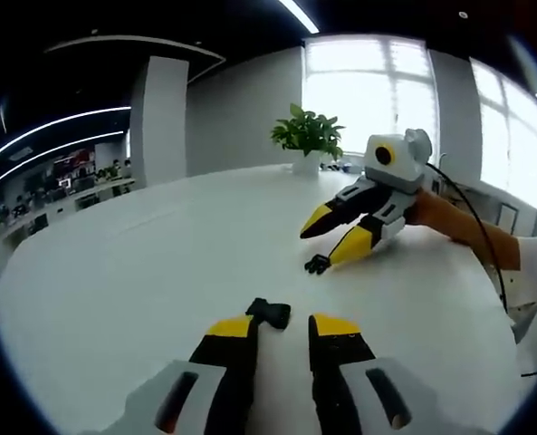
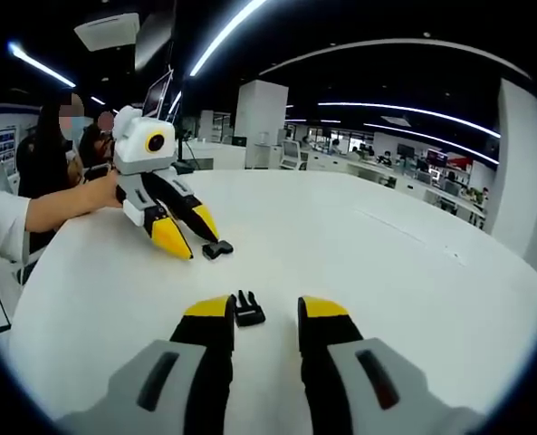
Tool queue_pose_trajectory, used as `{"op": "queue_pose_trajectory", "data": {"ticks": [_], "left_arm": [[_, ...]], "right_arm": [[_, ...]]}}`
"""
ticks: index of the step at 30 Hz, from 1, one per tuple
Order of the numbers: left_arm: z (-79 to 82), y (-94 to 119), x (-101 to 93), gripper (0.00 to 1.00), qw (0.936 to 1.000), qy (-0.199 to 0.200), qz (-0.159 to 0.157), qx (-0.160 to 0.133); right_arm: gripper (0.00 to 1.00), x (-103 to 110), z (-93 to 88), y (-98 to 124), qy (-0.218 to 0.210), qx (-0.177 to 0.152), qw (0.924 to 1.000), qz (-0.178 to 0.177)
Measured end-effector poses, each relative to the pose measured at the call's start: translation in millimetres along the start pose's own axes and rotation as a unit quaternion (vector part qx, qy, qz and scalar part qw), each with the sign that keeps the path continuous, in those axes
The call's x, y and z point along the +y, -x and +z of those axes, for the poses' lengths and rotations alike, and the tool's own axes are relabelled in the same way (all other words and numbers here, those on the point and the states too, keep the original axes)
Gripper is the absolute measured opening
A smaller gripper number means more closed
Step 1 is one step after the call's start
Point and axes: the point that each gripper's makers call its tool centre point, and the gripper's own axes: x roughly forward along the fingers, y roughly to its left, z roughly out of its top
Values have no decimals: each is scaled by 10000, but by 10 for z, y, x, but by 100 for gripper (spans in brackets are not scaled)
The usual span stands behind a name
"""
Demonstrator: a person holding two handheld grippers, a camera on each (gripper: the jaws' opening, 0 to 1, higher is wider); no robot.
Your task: Snap the two parts of the plastic buckle together until the buckle closes and remains connected.
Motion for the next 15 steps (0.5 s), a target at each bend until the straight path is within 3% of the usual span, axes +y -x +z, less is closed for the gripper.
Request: {"op": "queue_pose_trajectory", "data": {"ticks": [8,15], "left_arm": [[27,-17,90,0,9998,-161,101,-58],[24,-27,91,0,9996,-268,95,-38]], "right_arm": [[27,8,8,7,10,-15,10000,2],[27,17,11,14,15,-21,10000,-1]]}}
